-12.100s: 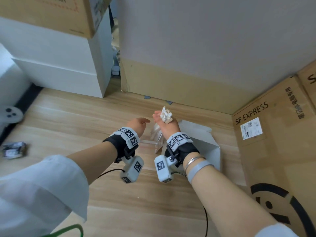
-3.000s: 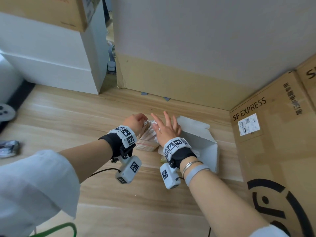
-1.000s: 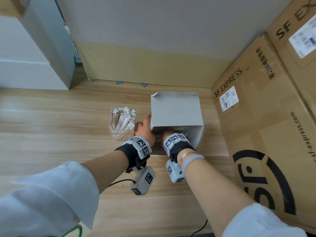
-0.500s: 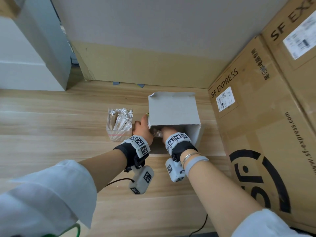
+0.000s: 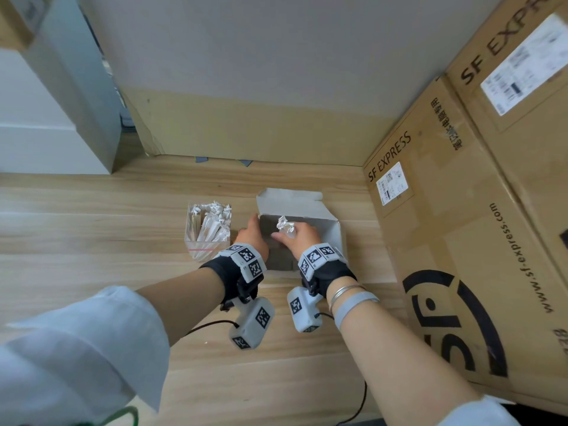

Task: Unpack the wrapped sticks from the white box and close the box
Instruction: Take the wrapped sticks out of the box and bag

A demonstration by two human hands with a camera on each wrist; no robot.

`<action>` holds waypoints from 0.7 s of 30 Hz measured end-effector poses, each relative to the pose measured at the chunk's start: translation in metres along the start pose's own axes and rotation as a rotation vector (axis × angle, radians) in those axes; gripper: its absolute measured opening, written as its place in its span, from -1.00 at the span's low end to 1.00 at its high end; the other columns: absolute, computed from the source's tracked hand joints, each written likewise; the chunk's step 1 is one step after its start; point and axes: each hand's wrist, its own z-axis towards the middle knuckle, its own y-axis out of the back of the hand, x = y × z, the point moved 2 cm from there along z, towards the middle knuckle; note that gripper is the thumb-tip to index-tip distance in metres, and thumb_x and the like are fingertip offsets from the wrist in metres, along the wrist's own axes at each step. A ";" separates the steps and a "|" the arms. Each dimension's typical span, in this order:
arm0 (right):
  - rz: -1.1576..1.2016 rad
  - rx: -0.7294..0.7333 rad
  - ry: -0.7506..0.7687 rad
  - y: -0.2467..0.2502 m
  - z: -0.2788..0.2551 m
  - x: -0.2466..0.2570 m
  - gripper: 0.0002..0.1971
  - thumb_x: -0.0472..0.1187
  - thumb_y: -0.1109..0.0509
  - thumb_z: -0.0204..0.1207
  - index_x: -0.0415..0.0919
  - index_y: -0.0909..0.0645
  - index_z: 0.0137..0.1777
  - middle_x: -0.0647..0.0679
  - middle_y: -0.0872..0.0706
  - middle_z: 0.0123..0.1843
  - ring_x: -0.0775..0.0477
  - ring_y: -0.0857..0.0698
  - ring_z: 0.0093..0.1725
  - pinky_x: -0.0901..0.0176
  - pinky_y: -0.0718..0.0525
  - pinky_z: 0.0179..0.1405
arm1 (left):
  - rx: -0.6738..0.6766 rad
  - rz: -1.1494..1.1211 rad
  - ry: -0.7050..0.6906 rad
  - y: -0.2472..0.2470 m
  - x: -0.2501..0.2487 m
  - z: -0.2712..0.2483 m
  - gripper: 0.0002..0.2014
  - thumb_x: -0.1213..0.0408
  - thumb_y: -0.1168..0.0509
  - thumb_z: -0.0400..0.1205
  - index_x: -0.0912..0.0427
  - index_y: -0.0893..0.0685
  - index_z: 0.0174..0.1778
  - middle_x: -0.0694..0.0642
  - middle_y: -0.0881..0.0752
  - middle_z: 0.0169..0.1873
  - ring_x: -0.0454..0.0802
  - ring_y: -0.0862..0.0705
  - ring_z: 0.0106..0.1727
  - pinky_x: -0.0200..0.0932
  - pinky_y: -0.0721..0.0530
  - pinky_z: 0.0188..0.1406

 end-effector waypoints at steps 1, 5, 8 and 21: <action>0.031 -0.003 0.007 -0.001 0.000 0.000 -0.71 -0.04 -0.44 0.49 -0.25 -0.72 0.06 -0.18 -0.81 0.01 -0.06 -0.68 -0.07 0.27 -0.49 -0.10 | 0.016 0.009 0.010 0.001 0.001 0.001 -0.24 0.54 -0.11 0.61 0.05 0.08 0.66 0.39 -0.49 0.41 0.28 -0.56 0.38 0.05 -0.56 0.32; 0.141 -0.039 0.026 -0.004 0.002 0.006 -0.72 -0.07 -0.40 0.52 -0.07 -0.52 -0.41 -0.04 -0.71 -0.35 -0.04 -0.65 -0.26 0.25 -0.48 -0.13 | 0.008 0.035 -0.029 0.011 0.000 0.000 -0.22 0.58 -0.10 0.60 0.09 0.11 0.67 0.31 -0.40 0.51 0.23 -0.49 0.45 0.01 -0.52 0.38; 0.193 -0.087 0.060 -0.002 0.000 0.020 -0.63 -0.07 -0.38 0.53 -0.02 -0.40 -0.49 0.06 -0.54 -0.48 0.09 -0.51 -0.44 0.24 -0.43 -0.38 | -0.103 -0.044 -0.141 0.024 -0.005 -0.002 -0.37 0.58 -0.05 0.62 0.14 -0.16 0.63 0.26 -0.40 0.53 0.19 -0.48 0.48 -0.03 -0.49 0.40; 0.292 -0.171 0.363 0.002 -0.007 0.114 -0.56 0.00 -0.30 0.58 -0.11 -0.35 -0.50 0.02 -0.46 -0.52 0.00 -0.45 -0.48 0.23 -0.47 -0.34 | -0.271 0.240 -0.166 0.099 0.043 0.003 -0.63 -0.02 -0.37 0.49 -0.27 -0.60 0.24 -0.04 -0.38 0.52 0.17 -0.17 0.59 0.21 -0.23 0.50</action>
